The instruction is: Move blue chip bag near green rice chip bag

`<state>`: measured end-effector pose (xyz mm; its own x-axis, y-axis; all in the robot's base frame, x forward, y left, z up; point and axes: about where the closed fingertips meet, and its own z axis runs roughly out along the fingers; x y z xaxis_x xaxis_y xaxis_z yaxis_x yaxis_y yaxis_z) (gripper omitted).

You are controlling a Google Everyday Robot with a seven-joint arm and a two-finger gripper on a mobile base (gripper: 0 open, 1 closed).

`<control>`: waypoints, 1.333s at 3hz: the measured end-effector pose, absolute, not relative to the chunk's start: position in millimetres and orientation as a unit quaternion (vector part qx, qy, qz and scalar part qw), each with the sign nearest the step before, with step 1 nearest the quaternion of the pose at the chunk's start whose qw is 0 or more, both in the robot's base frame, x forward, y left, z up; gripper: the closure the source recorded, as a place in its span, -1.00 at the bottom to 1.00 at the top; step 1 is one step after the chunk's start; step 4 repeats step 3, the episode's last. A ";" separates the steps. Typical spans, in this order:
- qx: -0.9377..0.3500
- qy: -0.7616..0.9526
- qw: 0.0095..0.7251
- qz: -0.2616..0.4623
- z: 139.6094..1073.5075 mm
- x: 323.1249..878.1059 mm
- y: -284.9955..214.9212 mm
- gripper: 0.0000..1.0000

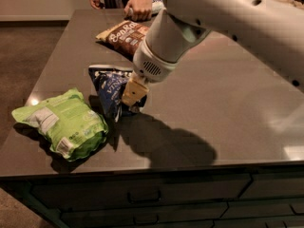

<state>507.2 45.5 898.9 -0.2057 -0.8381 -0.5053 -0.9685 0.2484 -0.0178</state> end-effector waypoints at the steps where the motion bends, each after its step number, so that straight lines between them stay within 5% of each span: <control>1: -0.594 0.760 0.212 0.153 899.5 506.3 46.1 -0.90; 4: -0.595 0.760 0.212 0.153 899.9 505.7 46.6 -1.00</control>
Offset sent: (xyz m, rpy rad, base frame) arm -0.0008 0.0005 0.0005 -0.0007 -0.0012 0.0014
